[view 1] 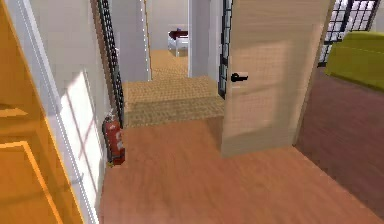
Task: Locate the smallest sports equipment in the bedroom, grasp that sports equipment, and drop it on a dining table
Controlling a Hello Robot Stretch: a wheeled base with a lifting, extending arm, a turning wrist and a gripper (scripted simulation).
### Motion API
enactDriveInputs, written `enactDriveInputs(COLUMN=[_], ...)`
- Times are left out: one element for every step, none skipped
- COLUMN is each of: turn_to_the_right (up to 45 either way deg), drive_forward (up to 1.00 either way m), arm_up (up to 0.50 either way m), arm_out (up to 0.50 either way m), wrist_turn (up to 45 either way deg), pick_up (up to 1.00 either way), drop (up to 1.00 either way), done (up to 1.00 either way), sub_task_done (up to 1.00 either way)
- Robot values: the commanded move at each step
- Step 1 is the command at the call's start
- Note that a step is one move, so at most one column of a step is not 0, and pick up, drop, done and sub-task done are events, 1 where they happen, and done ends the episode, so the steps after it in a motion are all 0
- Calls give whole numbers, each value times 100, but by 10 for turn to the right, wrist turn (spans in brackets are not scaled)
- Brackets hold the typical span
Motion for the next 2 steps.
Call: enactDriveInputs(turn_to_the_right=[-60, 0], drive_forward=[0, 100], arm_up=[0, 0], arm_out=[0, 0], wrist_turn=[0, 0], pick_up=[0, 0], drop=[0, 0], done=[0, 0], sub_task_done=[0, 0])
